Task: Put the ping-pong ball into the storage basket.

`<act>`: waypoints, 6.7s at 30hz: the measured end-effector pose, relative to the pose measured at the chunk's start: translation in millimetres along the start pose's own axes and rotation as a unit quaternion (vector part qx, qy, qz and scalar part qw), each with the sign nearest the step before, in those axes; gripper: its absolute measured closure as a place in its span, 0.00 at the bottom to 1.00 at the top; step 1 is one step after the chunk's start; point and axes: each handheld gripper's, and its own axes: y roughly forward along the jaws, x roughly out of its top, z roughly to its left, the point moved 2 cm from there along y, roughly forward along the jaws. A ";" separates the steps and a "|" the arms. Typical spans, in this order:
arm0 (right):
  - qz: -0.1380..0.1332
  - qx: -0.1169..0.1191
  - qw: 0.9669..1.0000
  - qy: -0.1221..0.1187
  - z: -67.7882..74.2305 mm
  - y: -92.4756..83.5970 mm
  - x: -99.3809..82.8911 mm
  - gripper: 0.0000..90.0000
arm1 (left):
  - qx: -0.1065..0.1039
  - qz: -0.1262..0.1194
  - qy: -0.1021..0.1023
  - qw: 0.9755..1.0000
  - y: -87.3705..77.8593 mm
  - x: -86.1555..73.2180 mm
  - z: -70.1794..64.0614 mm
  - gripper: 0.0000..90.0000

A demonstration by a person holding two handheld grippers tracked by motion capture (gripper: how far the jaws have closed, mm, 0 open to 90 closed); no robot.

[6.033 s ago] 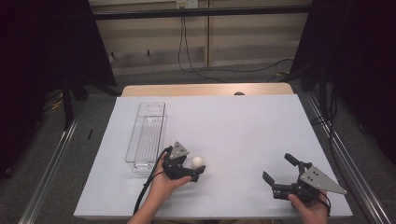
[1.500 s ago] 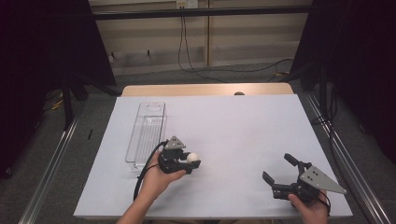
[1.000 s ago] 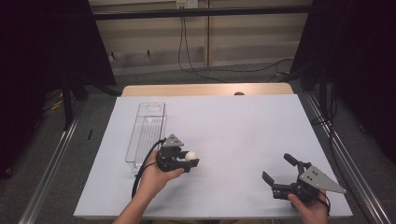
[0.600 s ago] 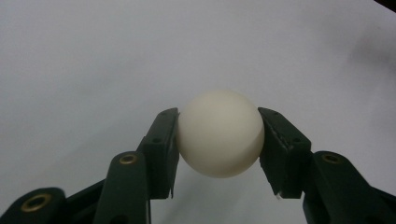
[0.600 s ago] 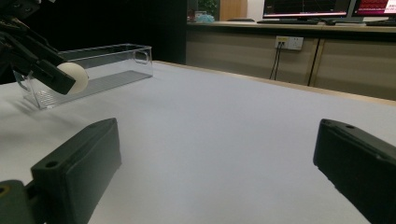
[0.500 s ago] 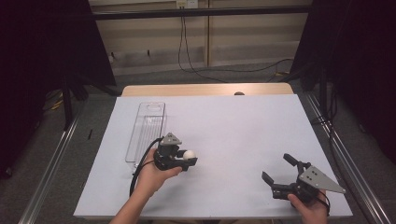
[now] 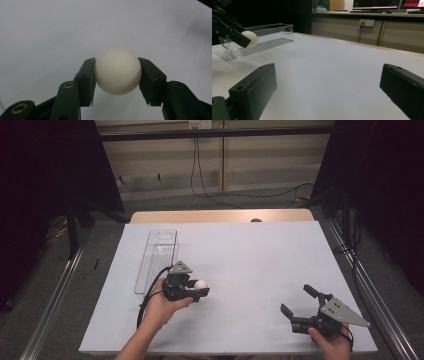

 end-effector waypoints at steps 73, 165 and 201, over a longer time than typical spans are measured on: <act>-0.004 0.000 1.000 0.006 -1.2 -0.2 0.0 0.01 | 0.008 -0.005 -0.026 1.000 -30.1 11.2 18.3 0.57; -0.004 0.000 1.000 0.004 -1.4 -1.9 1.0 0.01 | 0.030 -0.007 -0.039 0.999 -61.3 27.3 39.0 0.57; -0.005 0.001 1.000 0.005 -1.4 -2.0 1.1 0.01 | 0.038 -0.017 -0.048 0.998 -71.8 29.8 48.4 0.57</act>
